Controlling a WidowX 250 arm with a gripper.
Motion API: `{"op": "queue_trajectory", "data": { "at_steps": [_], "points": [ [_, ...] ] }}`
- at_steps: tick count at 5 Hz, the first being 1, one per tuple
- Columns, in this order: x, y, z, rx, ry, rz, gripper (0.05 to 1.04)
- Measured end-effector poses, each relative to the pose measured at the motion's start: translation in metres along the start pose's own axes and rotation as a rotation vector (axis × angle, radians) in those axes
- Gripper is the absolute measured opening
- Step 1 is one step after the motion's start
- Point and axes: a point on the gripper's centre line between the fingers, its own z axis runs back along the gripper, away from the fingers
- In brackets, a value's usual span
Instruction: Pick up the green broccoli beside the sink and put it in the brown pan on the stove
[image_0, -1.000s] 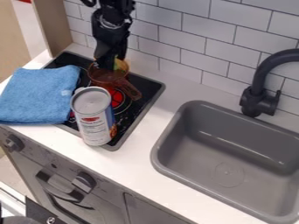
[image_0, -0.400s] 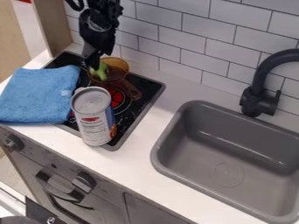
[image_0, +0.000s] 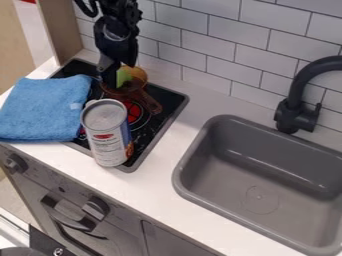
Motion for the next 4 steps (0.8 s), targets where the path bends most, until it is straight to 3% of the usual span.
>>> {"op": "queue_trajectory", "data": {
  "at_steps": [1,2,3,4],
  "points": [
    [0.006,0.006,0.025,-0.030,-0.022,-0.094,1.000],
    [0.014,0.019,0.027,-0.014,-0.047,-0.302,1.000],
    [0.038,0.031,0.035,-0.045,-0.041,-0.481,1.000],
    [0.065,0.048,0.032,-0.089,0.001,-0.643,1.000]
  ]
}}
